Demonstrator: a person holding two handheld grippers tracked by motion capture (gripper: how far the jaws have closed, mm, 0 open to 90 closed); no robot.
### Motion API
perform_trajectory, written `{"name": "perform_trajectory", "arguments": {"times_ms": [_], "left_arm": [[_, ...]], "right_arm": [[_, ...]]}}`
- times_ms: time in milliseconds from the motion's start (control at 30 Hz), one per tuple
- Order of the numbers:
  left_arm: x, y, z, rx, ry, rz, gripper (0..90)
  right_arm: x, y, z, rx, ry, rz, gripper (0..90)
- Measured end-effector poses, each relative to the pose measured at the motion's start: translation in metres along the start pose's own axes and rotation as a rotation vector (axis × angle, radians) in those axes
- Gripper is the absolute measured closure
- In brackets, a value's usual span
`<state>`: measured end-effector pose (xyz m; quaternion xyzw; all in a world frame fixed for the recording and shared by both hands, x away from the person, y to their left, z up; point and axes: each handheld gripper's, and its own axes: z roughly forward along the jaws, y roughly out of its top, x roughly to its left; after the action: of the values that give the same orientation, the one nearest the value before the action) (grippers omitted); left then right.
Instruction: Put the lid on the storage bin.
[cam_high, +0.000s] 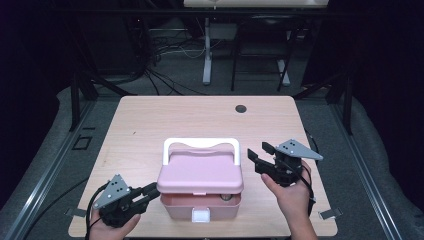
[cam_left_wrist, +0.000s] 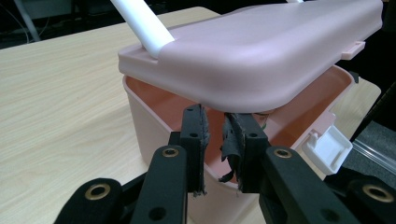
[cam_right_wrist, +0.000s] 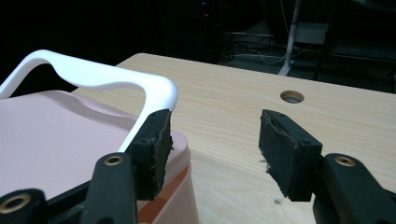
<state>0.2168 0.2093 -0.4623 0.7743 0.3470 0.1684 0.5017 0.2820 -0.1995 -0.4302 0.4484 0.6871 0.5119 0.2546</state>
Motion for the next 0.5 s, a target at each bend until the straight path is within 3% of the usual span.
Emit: {"name": "perform_trajectory", "arguments": {"times_ms": [500], "left_arm": [[-0.001,-0.0066,0.0022,0.009,-0.001,0.007,77.6]], "right_arm": [[0.0005,-0.0001,-0.0003,-0.001,-0.001,0.0,43.7]]}}
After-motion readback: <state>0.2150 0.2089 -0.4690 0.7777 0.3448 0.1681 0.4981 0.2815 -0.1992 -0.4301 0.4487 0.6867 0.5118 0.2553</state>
